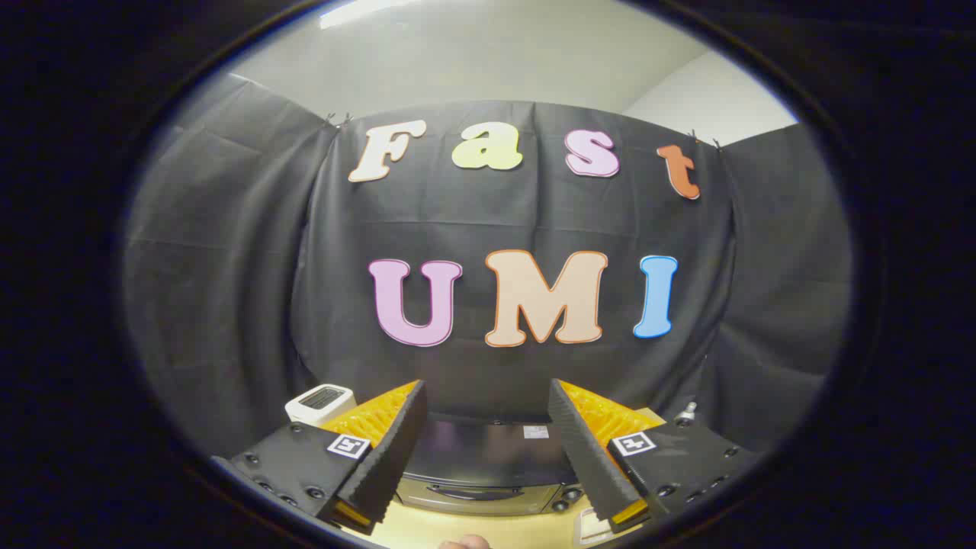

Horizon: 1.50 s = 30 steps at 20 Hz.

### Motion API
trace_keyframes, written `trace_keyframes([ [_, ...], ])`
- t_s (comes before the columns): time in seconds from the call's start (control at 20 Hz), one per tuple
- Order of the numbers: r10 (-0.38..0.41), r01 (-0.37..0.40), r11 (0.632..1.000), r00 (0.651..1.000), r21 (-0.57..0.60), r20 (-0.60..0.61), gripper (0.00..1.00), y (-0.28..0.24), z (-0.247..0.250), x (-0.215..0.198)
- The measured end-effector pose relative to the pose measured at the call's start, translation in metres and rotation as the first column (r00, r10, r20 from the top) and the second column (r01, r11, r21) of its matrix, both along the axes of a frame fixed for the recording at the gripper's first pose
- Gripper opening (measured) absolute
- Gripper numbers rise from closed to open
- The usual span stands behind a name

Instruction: Open the toaster oven, put the food inside, and close the toaster oven door.

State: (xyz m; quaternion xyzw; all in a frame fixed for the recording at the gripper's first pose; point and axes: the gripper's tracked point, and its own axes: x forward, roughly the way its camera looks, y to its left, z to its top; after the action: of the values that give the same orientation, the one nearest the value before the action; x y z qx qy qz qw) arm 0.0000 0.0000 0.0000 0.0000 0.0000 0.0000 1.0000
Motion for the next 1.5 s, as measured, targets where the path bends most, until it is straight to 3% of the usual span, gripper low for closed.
trace_keyframes([
  [0.45, -0.023, 0.023, 1.0, 1.0, 0.021, -0.009, 0.99, -0.005, -0.001, 0.011],
  [0.8, -0.086, 0.086, 0.995, 0.996, 0.051, -0.003, 0.99, -0.029, -0.002, 0.015],
  [1.5, -0.075, 0.077, 0.995, 0.997, 0.059, -0.028, 0.99, -0.018, -0.038, 0.027],
])
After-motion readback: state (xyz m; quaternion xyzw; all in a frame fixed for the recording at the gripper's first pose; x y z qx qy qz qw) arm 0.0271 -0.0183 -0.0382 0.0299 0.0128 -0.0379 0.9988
